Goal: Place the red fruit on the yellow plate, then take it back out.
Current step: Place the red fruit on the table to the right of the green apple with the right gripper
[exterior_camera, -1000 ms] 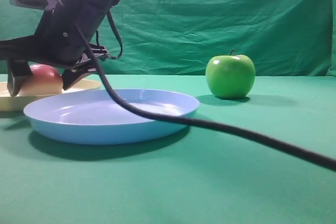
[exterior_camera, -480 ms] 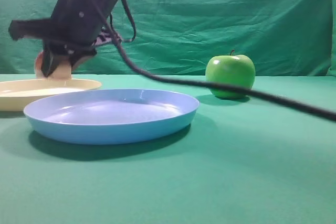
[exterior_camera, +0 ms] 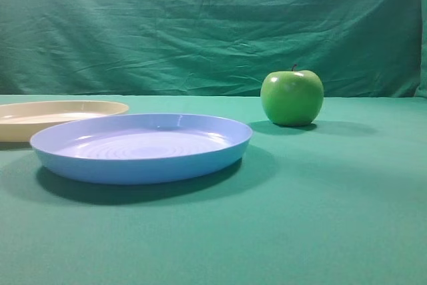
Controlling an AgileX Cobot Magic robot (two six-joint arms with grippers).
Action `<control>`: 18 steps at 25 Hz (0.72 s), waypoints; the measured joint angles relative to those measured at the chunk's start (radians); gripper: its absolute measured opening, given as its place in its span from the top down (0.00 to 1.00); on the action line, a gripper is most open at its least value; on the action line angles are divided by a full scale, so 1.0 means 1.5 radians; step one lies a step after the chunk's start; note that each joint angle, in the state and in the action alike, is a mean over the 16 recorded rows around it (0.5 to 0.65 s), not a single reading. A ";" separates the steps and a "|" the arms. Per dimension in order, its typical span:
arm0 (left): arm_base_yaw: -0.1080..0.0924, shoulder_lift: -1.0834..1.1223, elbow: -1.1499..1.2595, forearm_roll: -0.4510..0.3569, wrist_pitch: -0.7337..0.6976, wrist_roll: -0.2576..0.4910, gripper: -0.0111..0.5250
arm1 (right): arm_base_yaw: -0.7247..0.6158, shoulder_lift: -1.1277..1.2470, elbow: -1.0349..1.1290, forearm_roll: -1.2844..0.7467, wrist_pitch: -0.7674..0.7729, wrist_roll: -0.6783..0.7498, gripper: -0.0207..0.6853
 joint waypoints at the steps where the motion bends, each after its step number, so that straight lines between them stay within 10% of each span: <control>1: 0.000 0.000 0.000 0.000 0.000 0.000 0.98 | -0.007 -0.031 0.039 -0.003 -0.010 0.005 0.71; 18: 0.000 0.000 0.000 0.000 0.000 0.000 0.98 | -0.158 -0.379 0.648 -0.017 -0.220 0.041 0.71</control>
